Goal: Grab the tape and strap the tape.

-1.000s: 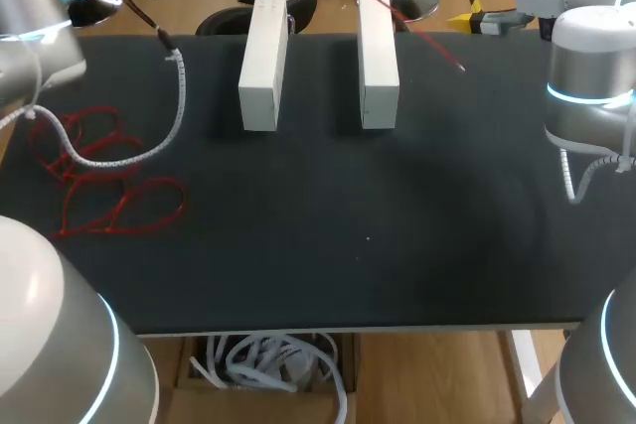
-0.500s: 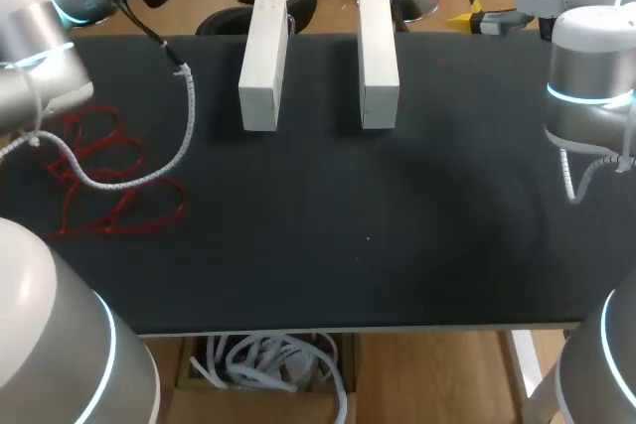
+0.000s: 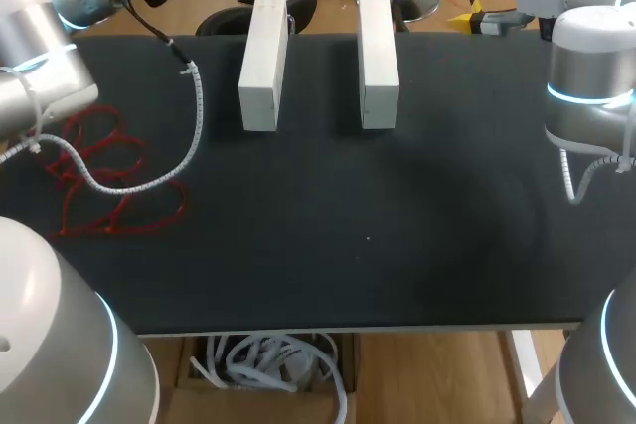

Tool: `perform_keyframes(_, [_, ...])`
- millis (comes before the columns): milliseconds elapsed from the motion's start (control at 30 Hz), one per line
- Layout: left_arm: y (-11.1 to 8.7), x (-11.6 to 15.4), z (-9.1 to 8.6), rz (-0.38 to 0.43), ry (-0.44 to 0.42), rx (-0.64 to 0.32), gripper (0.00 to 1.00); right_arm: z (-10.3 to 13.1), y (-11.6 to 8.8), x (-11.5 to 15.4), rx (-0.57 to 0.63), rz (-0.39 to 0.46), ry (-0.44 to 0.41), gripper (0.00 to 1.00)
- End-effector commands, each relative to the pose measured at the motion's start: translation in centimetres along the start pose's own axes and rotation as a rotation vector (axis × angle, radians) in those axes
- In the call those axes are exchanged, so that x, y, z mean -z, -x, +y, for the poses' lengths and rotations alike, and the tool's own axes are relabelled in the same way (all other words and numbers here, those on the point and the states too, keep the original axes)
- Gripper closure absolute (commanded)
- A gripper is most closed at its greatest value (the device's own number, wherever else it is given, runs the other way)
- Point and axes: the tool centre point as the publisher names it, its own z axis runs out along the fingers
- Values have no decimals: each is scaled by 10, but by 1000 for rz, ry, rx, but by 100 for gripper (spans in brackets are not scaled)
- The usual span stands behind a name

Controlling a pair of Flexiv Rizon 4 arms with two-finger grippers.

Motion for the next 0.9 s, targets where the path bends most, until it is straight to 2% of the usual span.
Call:
perform_keyframes(33, [1,3,2,29,-24,-2,100,0,1,0,0,2,2,0])
perform_keyframes(667, [1,3,2,29,-24,-2,100,0,1,0,0,2,2,0])
perform_keyframes(767, [1,3,2,29,-24,-2,100,-2,-3,16,-179,-42,54,0])
perform_keyframes(900, [1,3,2,29,-24,-2,100,-4,-10,40,-327,-121,101,0])
